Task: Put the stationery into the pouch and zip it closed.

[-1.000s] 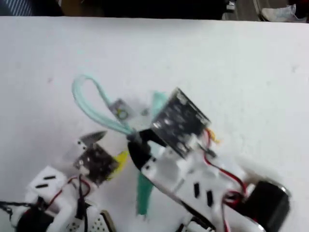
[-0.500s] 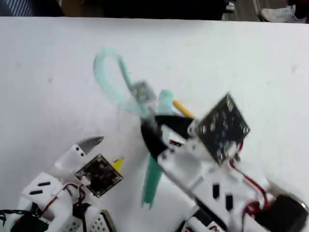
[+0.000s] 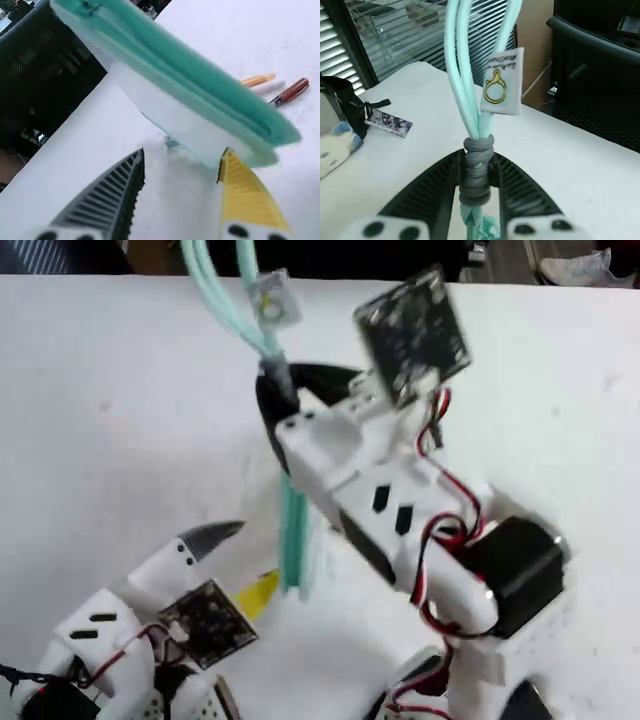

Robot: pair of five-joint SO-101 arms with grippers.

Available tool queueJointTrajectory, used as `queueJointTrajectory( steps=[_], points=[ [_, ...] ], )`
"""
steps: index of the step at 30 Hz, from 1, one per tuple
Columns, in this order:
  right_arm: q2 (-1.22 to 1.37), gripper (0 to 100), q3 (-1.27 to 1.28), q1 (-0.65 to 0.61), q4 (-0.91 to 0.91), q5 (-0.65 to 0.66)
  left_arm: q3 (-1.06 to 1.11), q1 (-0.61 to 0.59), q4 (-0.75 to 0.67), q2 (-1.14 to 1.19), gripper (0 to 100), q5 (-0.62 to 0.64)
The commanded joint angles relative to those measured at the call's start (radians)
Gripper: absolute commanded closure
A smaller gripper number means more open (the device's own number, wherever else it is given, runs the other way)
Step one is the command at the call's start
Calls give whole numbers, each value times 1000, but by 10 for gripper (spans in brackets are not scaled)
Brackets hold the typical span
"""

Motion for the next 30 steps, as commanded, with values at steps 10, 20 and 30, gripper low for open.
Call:
queueJointTrajectory(
  steps=[10,20,30],
  points=[
    [180,981,-302,-124,196,87,209,18,-285,-8,745,256],
    [59,981,51,-128,197,94,89,-160,-216,-8,744,405],
    [-128,981,419,-124,194,95,95,-159,-209,-10,744,402]
  ],
)
